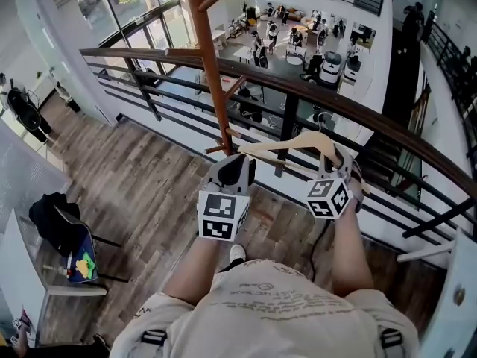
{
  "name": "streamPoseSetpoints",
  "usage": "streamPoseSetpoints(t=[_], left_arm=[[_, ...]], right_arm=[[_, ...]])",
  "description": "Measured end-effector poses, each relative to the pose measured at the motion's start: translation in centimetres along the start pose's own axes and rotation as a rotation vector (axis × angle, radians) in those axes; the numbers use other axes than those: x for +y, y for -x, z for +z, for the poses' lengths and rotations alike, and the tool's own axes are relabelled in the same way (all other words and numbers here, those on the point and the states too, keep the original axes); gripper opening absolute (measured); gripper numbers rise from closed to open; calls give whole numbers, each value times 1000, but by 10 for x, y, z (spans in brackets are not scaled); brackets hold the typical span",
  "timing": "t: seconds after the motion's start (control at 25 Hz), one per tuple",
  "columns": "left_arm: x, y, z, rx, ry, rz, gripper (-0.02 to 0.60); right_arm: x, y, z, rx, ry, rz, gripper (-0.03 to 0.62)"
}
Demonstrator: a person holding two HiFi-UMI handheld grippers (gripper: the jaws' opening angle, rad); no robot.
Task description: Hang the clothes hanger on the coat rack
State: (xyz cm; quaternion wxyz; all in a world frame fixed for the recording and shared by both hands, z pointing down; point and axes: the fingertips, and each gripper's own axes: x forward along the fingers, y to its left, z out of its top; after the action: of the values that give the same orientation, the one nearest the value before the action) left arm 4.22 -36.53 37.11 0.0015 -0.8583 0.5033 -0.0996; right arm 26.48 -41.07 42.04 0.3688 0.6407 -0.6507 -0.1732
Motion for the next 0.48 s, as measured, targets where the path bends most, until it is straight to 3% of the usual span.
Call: streamPoseSetpoints(t=[0.48], left_arm=[[32,-20,-11,4,30,-16,3]], right_arm=[[-9,-44,15,48,60,-63,106]])
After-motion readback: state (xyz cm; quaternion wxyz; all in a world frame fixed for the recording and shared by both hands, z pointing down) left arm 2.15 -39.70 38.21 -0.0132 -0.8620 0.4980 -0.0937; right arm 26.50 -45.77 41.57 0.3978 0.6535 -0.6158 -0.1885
